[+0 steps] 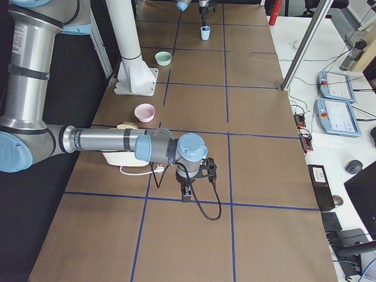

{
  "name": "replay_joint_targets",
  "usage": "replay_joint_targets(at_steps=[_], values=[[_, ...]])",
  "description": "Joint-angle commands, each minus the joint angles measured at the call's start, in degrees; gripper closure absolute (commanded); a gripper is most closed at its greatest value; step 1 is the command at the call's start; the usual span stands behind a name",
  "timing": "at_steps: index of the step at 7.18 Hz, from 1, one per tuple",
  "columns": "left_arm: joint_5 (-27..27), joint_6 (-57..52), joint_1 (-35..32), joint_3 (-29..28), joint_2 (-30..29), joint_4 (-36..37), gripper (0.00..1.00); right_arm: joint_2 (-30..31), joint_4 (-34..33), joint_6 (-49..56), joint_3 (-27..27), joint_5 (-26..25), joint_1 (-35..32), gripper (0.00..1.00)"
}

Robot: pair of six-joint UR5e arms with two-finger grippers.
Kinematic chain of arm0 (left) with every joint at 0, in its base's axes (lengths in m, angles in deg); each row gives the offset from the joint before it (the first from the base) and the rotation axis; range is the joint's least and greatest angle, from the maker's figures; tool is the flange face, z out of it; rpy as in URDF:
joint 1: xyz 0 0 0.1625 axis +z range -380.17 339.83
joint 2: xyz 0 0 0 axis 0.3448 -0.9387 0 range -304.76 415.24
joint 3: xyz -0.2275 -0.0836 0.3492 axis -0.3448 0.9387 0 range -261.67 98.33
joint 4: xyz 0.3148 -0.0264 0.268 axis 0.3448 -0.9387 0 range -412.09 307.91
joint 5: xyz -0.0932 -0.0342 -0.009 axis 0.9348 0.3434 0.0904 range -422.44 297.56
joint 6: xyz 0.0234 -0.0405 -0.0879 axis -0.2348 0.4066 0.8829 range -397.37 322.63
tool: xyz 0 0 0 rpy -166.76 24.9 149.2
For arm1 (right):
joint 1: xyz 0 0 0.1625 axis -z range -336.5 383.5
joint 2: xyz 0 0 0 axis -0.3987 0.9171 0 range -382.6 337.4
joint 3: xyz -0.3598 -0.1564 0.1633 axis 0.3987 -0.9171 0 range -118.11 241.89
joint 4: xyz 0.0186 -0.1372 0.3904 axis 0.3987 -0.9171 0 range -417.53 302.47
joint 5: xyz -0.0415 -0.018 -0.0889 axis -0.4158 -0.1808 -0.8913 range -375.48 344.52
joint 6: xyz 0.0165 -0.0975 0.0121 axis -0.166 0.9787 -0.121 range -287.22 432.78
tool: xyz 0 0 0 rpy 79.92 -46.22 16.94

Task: Stack blue cups with both arms
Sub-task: 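Reach the left gripper down and grasp the light-blue cup near it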

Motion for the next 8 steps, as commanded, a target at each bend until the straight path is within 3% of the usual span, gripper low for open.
replay_joint_targets(at_steps=[1, 2, 4, 6, 8], values=[[0.54, 0.76, 0.12, 0.16, -0.83, 0.02, 0.98, 0.03, 0.0, -0.04, 0.0, -0.03, 0.0, 0.0], [1.42, 0.85, 0.12, 0.6, -1.44, 0.28, 1.0, 0.03, 0.0, 0.05, 0.0, -0.03, 0.0, 0.0], [9.05, 3.3, 0.12, 1.57, -4.33, 0.99, 1.0, 0.03, 0.0, -0.04, -0.09, -0.03, 0.0, 0.0], [9.07, 9.88, 1.25, 1.66, -14.22, 5.01, 1.0, 0.03, 0.0, -0.04, 0.0, 0.06, 0.0, 0.0], [7.24, 16.03, 5.9, 1.75, -25.74, 14.65, 1.0, 0.03, 0.0, -0.04, 0.0, 0.06, 0.0, 0.0]])
